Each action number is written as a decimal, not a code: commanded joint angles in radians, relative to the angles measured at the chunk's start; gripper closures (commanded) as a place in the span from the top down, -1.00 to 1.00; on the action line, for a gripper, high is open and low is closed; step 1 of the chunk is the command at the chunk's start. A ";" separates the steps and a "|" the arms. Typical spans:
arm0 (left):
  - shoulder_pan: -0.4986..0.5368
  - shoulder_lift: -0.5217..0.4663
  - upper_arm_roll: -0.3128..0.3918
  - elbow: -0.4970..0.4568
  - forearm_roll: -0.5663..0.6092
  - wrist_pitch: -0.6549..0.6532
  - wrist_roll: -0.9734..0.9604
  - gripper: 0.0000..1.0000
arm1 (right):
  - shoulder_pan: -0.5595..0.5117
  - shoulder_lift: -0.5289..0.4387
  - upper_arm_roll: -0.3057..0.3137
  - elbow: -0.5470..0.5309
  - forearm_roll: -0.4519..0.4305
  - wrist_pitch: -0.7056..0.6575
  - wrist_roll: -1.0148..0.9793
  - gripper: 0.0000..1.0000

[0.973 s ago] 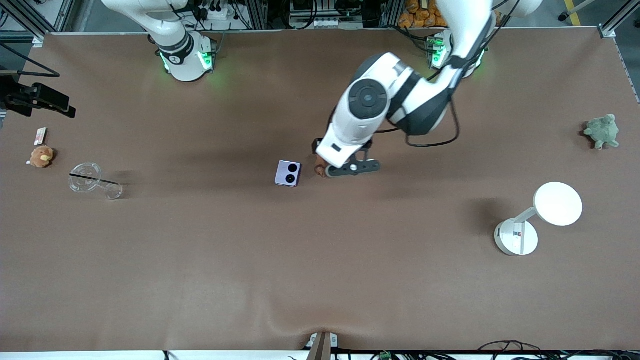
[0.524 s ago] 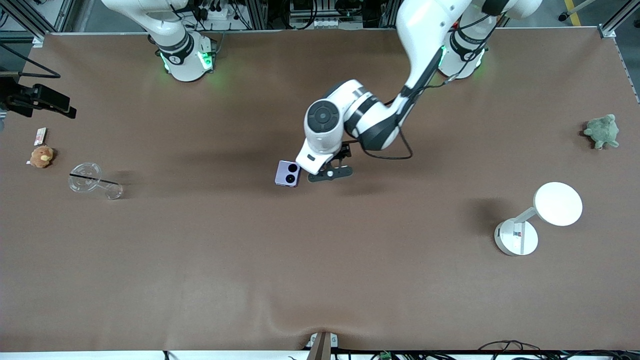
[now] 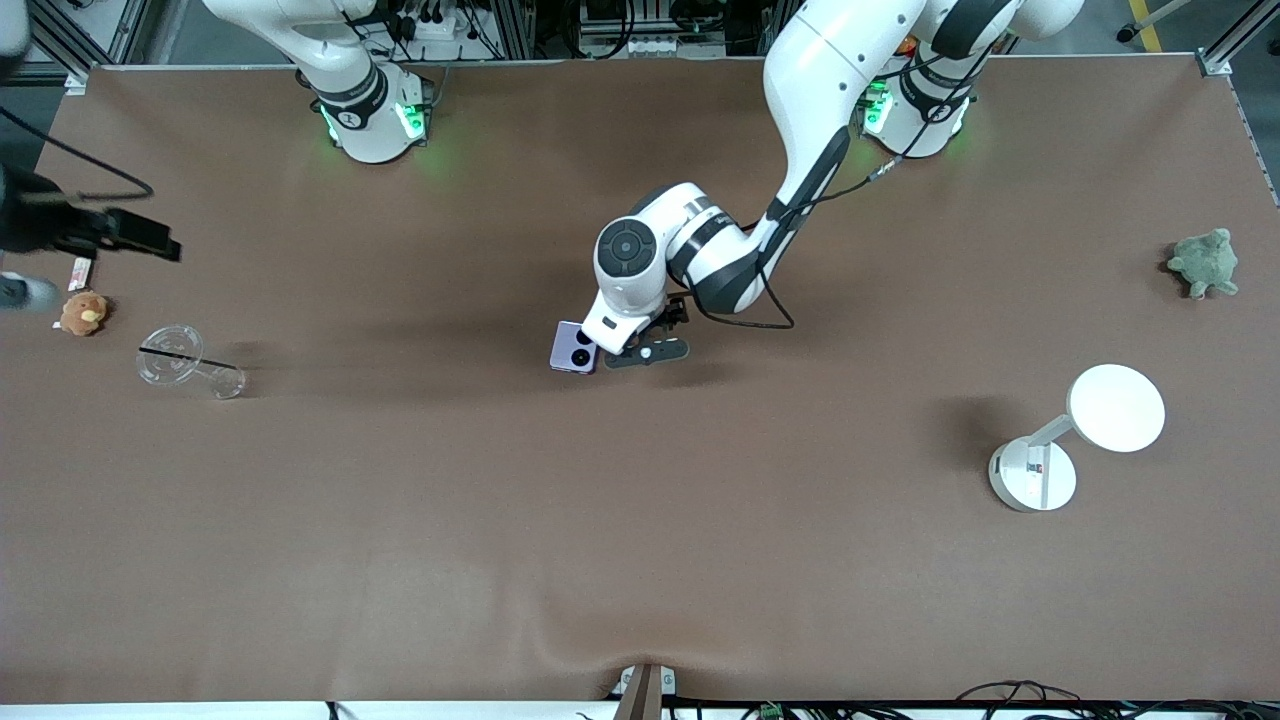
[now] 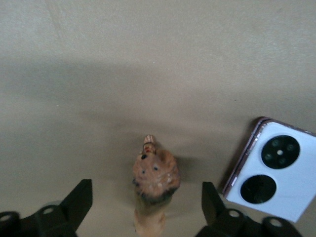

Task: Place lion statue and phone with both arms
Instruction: 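Grasp the orange lion with the left gripper while the right gripper reaches out, then carry the lion toward the lamp while the right gripper grasps the phone, then lower the lion beside the lamp base and open the left gripper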

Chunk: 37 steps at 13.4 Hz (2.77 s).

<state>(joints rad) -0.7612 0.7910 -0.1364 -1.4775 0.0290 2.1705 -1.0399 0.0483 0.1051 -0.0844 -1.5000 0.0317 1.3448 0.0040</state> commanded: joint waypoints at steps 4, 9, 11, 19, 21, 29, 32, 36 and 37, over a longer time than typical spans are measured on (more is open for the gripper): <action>-0.040 0.011 0.009 0.022 0.095 0.006 -0.203 -0.88 | 0.149 0.143 -0.005 0.011 0.028 0.014 0.019 1.00; -0.029 -0.116 0.081 0.026 0.094 -0.046 -0.212 -0.88 | 0.226 0.145 -0.005 -0.051 0.192 0.137 0.209 1.00; -0.004 -0.183 0.141 0.026 0.097 -0.055 -0.203 -0.96 | 0.280 0.145 -0.005 -0.094 0.194 0.196 0.293 1.00; 0.334 -0.214 0.204 0.025 0.098 -0.129 0.106 -0.93 | 0.589 0.211 -0.003 -0.316 0.198 0.661 0.580 1.00; 0.411 -0.182 0.204 0.025 0.100 -0.129 0.228 -0.93 | 0.622 0.252 -0.003 -0.344 0.198 0.747 0.582 1.00; 0.485 -0.076 0.202 0.002 0.103 -0.127 0.582 -0.93 | 0.705 0.429 -0.005 -0.364 0.198 0.988 0.580 1.00; 0.491 -0.081 0.202 -0.044 0.103 -0.129 0.701 -0.90 | 0.714 0.436 -0.003 -0.422 0.197 1.066 0.577 1.00; 0.490 -0.078 0.202 -0.081 0.103 -0.129 0.727 -0.85 | 0.726 0.450 -0.003 -0.424 0.197 1.096 0.584 1.00; 0.488 -0.078 0.202 -0.081 0.103 -0.129 0.727 -0.83 | 0.728 0.452 -0.003 -0.424 0.197 1.097 0.584 1.00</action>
<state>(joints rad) -0.2712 0.7315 0.0683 -1.5407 0.1100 2.0472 -0.3245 0.7604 0.5634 -0.0763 -1.9113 0.2158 2.4266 0.5784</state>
